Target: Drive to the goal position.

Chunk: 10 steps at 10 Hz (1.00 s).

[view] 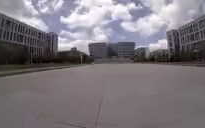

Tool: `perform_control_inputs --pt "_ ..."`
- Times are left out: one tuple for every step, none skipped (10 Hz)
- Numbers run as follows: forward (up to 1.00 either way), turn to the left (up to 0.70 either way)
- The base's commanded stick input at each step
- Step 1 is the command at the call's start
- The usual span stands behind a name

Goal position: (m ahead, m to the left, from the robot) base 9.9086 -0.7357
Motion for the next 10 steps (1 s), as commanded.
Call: perform_control_inputs --pt "0.7 0.0" --pt "0.7 0.0" --pt "0.7 0.0" --pt "0.7 0.0" --pt "0.7 0.0" --pt "0.7 0.0" --pt "0.7 0.0" --pt "0.7 0.0" --pt "0.7 0.0" --pt "0.7 0.0"
